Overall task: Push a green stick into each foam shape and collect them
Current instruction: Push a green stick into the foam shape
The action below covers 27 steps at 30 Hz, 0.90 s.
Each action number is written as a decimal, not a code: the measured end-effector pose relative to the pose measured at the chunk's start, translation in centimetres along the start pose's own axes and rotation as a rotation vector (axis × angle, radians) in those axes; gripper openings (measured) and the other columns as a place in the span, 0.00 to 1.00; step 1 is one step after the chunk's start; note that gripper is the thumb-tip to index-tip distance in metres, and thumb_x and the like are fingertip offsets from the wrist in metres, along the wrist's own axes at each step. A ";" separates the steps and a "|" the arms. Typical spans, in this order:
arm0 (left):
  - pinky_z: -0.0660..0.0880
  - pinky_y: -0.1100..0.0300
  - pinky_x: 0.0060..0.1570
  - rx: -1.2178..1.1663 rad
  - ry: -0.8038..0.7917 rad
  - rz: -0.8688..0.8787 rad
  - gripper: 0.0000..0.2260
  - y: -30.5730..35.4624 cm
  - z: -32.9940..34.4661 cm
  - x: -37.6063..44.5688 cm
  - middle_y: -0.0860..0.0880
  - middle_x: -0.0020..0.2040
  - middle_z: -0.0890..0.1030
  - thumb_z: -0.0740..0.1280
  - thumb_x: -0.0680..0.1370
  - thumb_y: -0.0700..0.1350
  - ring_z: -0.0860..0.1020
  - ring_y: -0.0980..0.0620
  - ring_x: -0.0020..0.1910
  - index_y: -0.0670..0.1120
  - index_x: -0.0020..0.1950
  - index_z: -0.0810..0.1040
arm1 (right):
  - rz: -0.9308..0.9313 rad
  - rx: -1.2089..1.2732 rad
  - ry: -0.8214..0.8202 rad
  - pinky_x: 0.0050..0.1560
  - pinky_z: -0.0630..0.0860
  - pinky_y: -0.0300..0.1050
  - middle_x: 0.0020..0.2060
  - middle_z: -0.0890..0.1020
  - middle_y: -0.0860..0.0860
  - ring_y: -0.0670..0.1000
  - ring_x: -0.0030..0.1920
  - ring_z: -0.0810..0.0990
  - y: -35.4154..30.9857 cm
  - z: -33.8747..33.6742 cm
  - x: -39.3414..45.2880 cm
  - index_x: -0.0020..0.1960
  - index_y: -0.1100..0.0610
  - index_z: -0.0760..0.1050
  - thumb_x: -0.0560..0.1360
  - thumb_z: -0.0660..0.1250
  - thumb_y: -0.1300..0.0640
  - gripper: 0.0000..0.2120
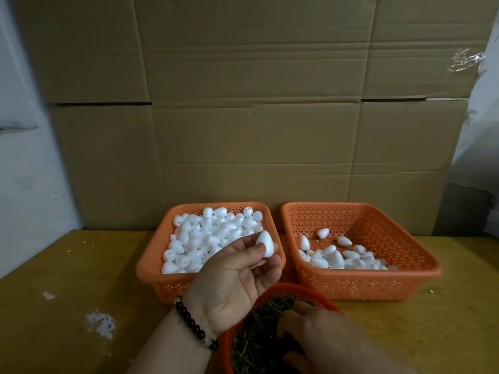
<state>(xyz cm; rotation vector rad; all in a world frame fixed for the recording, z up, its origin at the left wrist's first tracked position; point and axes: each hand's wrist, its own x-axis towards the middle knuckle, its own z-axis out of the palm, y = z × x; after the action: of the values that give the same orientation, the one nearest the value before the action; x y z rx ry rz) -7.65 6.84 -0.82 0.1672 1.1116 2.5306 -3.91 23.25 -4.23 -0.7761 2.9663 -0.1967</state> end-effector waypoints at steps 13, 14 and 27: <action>0.78 0.60 0.37 -0.096 -0.035 -0.067 0.15 0.0 0.2 0.0 0.41 0.54 0.83 0.62 0.75 0.42 0.80 0.50 0.40 0.39 0.60 0.77 | -0.006 -0.011 0.020 0.53 0.75 0.45 0.57 0.71 0.47 0.51 0.57 0.75 -0.1 0.1 -0.2 0.61 0.46 0.71 0.76 0.62 0.45 0.14; 0.78 0.60 0.37 -0.103 -0.036 -0.073 0.15 0.0 0.2 0.0 0.41 0.54 0.83 0.62 0.75 0.42 0.80 0.50 0.39 0.39 0.59 0.77 | -0.005 -0.007 0.024 0.52 0.76 0.45 0.57 0.71 0.46 0.51 0.56 0.75 -0.1 0.1 -0.3 0.60 0.46 0.72 0.76 0.62 0.45 0.14; 0.79 0.58 0.35 -0.227 -0.031 -0.141 0.19 0.0 0.4 -0.1 0.41 0.53 0.83 0.64 0.74 0.42 0.82 0.48 0.40 0.39 0.63 0.74 | 0.004 0.057 0.044 0.52 0.76 0.44 0.53 0.73 0.44 0.47 0.52 0.76 0.0 -0.6 -0.5 0.54 0.47 0.73 0.75 0.64 0.46 0.10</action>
<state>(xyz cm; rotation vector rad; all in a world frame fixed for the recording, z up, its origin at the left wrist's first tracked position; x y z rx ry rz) -7.46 7.12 -0.53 0.0651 0.7879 2.4940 -3.56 23.53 -3.61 -0.7694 2.9883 -0.3000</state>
